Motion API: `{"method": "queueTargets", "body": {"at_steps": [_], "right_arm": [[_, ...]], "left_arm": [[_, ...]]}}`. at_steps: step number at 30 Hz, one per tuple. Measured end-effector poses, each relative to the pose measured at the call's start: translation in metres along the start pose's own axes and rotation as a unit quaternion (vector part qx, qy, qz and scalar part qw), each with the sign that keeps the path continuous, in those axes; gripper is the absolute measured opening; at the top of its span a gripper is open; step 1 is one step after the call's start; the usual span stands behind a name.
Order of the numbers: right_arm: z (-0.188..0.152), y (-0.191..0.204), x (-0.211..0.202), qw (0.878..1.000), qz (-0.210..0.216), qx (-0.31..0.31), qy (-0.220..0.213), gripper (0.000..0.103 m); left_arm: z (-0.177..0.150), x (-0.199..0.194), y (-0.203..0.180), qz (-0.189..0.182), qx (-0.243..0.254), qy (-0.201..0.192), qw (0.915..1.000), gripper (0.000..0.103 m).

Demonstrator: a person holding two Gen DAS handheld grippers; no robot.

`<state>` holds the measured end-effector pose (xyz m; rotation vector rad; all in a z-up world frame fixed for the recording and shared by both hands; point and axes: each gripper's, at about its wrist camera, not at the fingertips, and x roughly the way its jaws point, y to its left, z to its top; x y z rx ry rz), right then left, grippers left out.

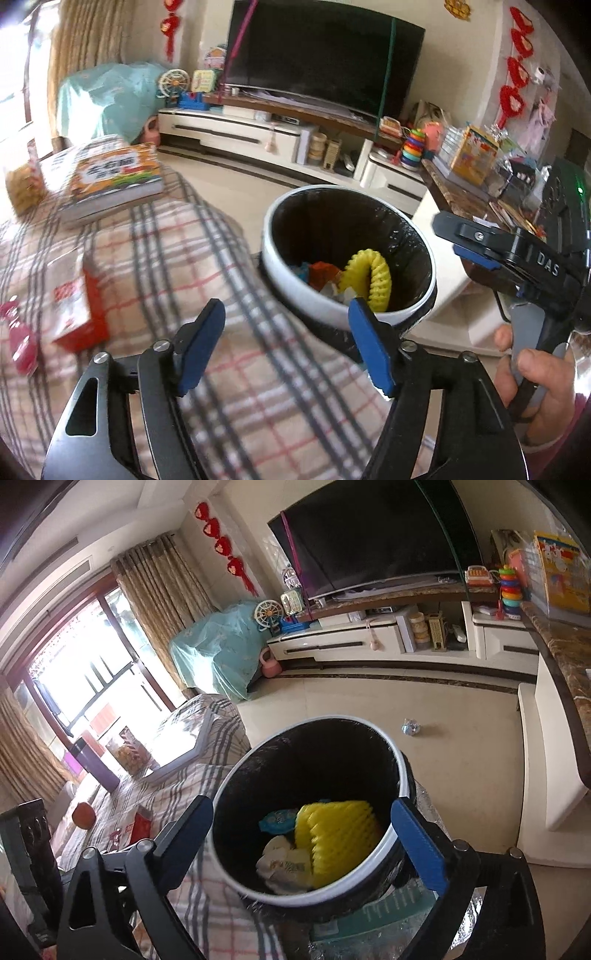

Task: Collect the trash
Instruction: 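Move both open tools back toward the pink hairbrush and red milk box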

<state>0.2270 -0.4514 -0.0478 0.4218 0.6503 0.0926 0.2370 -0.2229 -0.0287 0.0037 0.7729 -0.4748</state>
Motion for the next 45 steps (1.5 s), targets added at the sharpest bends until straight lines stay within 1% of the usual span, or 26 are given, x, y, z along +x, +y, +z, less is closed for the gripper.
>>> {"method": "queueTargets", "body": {"at_steps": [1, 7, 13, 21, 31, 41, 45], "right_arm": [[-0.003, 0.004, -0.003, 1.0, -0.002, -0.002, -0.002, 0.1], [-0.017, 0.022, -0.015, 1.0, 0.005, -0.006, -0.008, 0.102], [-0.034, 0.037, -0.011, 1.0, 0.016, -0.004, 0.01, 0.103], [-0.055, 0.063, -0.013, 0.999, 0.03, -0.017, 0.018, 0.103], [-0.075, 0.103, 0.0, 0.997, 0.053, -0.045, 0.04, 0.103], [-0.086, 0.143, 0.016, 0.992, 0.073, -0.084, 0.064, 0.103], [-0.09, 0.157, 0.025, 0.989, 0.081, -0.098, 0.075, 0.103]], "left_arm": [[-0.003, -0.004, 0.004, 0.003, -0.004, -0.002, 1.0, 0.075], [-0.021, -0.025, 0.026, 0.02, -0.033, -0.012, 0.9992, 0.077], [-0.038, -0.044, 0.052, 0.031, -0.06, -0.018, 0.9976, 0.079], [-0.06, -0.068, 0.085, 0.061, -0.09, -0.029, 0.9936, 0.082], [-0.087, -0.09, 0.133, 0.102, -0.141, -0.027, 0.9843, 0.082], [-0.1, -0.101, 0.162, 0.132, -0.166, -0.022, 0.977, 0.082], [-0.101, -0.102, 0.171, 0.136, -0.177, -0.018, 0.9747, 0.082]]}}
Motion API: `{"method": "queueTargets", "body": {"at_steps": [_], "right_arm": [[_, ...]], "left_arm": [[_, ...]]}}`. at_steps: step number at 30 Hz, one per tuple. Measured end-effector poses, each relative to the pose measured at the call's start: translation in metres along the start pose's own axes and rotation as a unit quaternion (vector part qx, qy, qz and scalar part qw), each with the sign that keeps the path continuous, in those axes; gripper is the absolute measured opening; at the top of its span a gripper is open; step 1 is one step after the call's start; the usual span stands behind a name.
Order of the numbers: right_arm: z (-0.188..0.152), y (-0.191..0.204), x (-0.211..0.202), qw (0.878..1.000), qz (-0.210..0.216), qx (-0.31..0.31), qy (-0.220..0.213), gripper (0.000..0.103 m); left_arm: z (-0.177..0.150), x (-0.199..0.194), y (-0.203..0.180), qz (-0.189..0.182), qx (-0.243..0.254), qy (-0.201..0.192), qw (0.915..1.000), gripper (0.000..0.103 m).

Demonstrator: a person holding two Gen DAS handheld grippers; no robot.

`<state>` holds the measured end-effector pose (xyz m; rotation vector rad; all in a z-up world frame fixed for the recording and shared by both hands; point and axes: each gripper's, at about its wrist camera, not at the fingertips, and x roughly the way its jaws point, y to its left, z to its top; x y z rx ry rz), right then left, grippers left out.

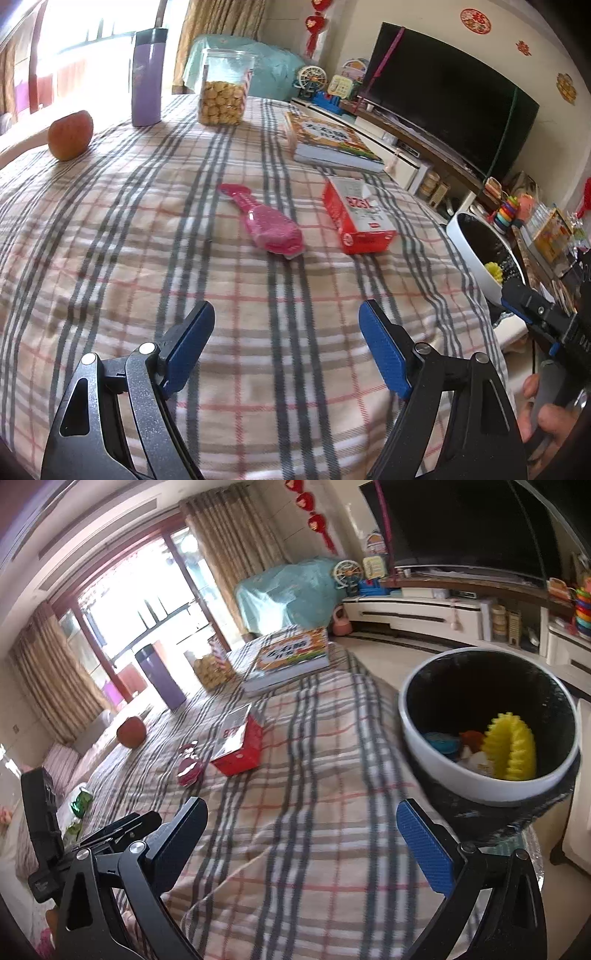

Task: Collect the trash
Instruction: 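Move both open tools back toward the pink hairbrush and red milk box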

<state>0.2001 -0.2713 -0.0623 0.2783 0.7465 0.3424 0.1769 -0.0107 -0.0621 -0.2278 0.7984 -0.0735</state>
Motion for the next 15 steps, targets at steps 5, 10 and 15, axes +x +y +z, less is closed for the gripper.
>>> {"method": "queueTargets", "body": {"at_steps": [5, 10, 15], "right_arm": [[-0.001, 0.011, 0.016, 1.0, 0.01, -0.011, 0.019, 0.103], [0.0, 0.02, 0.032, 0.999, 0.019, -0.026, 0.033, 0.103], [0.004, 0.023, 0.043, 0.998, 0.034, -0.023, 0.04, 0.103]], "left_arm": [[0.004, 0.003, 0.006, 0.004, -0.005, 0.002, 1.0, 0.082], [0.007, 0.01, 0.014, 0.006, -0.013, 0.01, 0.9998, 0.082], [0.015, 0.024, 0.015, 0.001, -0.017, 0.018, 0.9997, 0.082]]}}
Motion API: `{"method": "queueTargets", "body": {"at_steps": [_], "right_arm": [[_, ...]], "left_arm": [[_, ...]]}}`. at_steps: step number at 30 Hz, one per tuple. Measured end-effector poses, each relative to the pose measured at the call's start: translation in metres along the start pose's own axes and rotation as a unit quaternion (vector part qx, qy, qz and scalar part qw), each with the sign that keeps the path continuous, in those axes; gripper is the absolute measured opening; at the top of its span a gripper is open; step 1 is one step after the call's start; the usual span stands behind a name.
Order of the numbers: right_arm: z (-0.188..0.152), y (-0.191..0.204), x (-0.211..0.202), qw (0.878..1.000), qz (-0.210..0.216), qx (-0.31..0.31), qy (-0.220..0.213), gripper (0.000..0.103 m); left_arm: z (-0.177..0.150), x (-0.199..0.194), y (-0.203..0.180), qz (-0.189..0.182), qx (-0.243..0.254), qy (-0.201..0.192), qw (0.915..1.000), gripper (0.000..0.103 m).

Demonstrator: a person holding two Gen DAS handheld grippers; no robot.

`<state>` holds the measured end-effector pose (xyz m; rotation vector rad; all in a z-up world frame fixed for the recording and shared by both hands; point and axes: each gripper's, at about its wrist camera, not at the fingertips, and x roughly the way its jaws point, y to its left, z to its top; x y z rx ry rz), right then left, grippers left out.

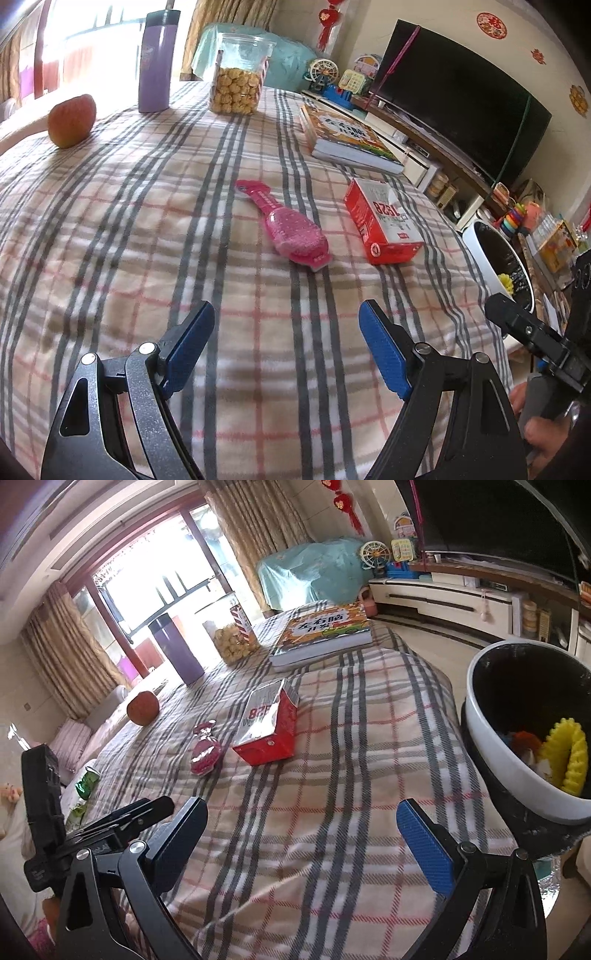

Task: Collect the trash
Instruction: 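Move both open tools back toward the pink hairbrush and red milk box, then grasp the pink hairbrush with the left tool while the right grasps the red milk box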

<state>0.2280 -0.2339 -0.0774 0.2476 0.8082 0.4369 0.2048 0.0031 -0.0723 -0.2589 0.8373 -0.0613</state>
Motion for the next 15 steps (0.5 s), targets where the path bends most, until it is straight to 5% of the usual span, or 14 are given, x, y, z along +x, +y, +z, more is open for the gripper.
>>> {"method": "queueTargets", "body": {"at_steps": [11, 15], "right_arm": [[0.016, -0.005, 0.016, 1.0, 0.014, 0.017, 0.0, 0.103], [0.019, -0.001, 0.026, 1.0, 0.015, 0.017, 0.0, 0.103]], "left_arm": [[0.035, 0.049, -0.011, 0.032, 0.03, 0.02, 0.9988, 0.082], [0.038, 0.051, -0.001, 0.013, 0.04, 0.019, 0.9989, 0.041]]}}
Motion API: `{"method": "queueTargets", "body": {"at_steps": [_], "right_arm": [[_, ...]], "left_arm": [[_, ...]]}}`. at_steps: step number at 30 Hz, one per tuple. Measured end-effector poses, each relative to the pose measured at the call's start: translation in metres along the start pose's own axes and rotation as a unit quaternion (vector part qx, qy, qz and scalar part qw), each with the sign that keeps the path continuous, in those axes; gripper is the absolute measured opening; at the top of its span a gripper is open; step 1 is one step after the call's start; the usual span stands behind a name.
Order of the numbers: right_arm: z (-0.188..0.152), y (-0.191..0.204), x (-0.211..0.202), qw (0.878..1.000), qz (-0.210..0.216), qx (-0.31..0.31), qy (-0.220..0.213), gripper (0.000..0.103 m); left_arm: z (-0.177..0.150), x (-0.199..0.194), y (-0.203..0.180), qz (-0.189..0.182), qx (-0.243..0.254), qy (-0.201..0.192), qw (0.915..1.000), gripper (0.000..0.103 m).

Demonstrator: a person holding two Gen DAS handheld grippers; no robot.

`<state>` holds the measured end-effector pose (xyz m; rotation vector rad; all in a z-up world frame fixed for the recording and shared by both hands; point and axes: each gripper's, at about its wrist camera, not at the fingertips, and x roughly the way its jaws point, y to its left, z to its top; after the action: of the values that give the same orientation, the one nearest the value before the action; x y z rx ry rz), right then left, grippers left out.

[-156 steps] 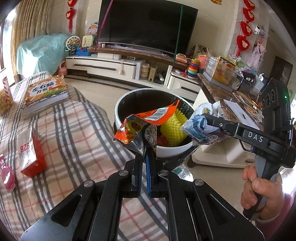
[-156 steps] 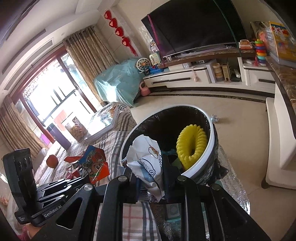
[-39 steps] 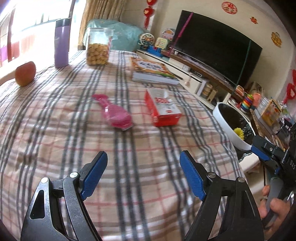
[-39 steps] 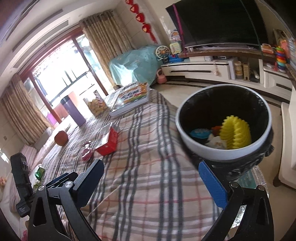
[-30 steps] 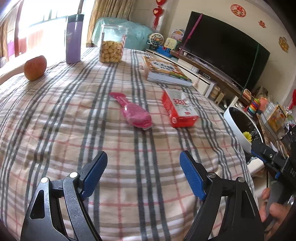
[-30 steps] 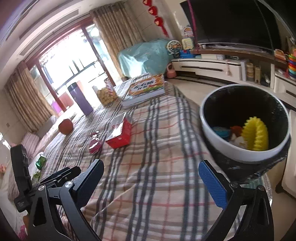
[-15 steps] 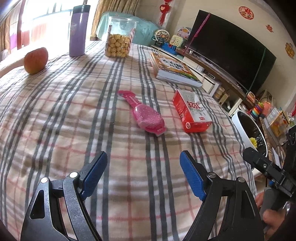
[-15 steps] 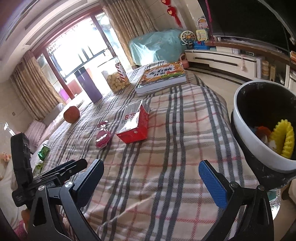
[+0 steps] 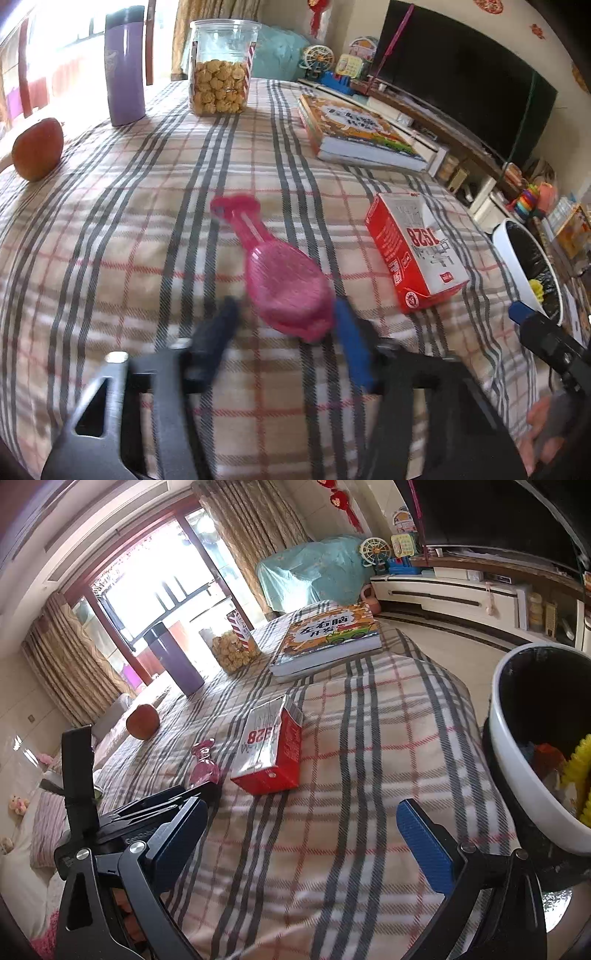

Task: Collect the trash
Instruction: 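Grasp the pink hairbrush with the left tool while the right grasps the red milk box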

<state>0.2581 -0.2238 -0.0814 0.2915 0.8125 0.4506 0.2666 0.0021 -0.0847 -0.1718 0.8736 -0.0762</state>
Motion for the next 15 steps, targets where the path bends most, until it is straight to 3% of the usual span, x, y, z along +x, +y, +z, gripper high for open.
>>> {"method": "queueTargets", "body": {"at_steps": [8, 12, 15], "right_arm": [[0.008, 0.025, 0.025, 0.999, -0.018, -0.035, 0.004, 0.102], [0.013, 0.041, 0.043, 0.997, -0.041, -0.068, 0.016, 0.1], [0.013, 0.048, 0.058, 0.994, -0.057, -0.085, 0.028, 0.096]], "left_arm": [[-0.017, -0.023, 0.026, -0.076, 0.039, 0.027, 0.996, 0.04], [-0.025, -0.031, 0.038, -0.096, 0.049, 0.039, 0.9934, 0.04], [-0.026, -0.034, 0.041, -0.087, 0.05, 0.034, 0.9944, 0.041]]}}
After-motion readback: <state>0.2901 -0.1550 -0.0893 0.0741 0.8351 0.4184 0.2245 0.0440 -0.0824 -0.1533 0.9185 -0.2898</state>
